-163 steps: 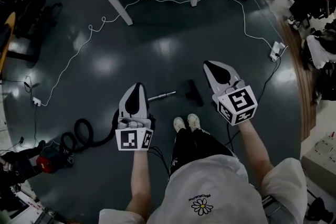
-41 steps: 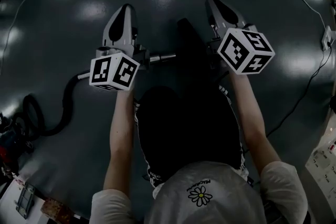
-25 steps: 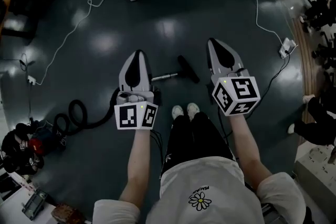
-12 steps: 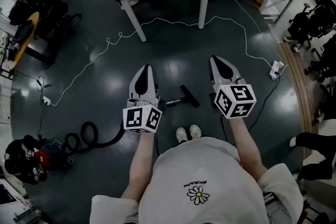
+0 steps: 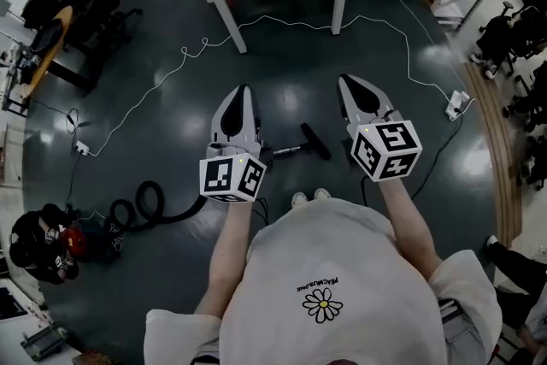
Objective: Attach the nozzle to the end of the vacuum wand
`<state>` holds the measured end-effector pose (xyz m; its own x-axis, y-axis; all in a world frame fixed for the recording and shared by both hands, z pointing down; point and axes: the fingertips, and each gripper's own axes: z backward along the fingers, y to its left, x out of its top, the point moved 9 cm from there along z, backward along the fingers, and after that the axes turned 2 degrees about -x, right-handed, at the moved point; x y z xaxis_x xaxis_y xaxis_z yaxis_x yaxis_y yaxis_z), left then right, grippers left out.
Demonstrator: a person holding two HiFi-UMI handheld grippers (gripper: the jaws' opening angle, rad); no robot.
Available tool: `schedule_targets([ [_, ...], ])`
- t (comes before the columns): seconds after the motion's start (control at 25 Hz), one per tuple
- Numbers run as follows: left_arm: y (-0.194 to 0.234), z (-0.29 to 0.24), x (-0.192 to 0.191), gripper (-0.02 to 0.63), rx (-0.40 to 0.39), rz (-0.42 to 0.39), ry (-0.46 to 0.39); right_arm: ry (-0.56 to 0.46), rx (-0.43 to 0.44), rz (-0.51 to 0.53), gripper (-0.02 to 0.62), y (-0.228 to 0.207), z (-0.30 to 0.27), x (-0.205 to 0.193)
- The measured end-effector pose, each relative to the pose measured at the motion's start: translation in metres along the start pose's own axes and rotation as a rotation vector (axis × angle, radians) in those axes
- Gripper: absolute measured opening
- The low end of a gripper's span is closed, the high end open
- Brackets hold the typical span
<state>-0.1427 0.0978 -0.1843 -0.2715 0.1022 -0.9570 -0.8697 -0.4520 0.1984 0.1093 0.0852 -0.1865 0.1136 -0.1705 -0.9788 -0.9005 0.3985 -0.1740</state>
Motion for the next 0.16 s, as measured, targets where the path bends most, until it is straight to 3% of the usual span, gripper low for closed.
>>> schedule_targets([
  [0.16,0.008,0.016,-0.003,0.002,0.017,0.023,0.017,0.010,0.021,0.003,0.006,0.013,0.002,-0.005],
])
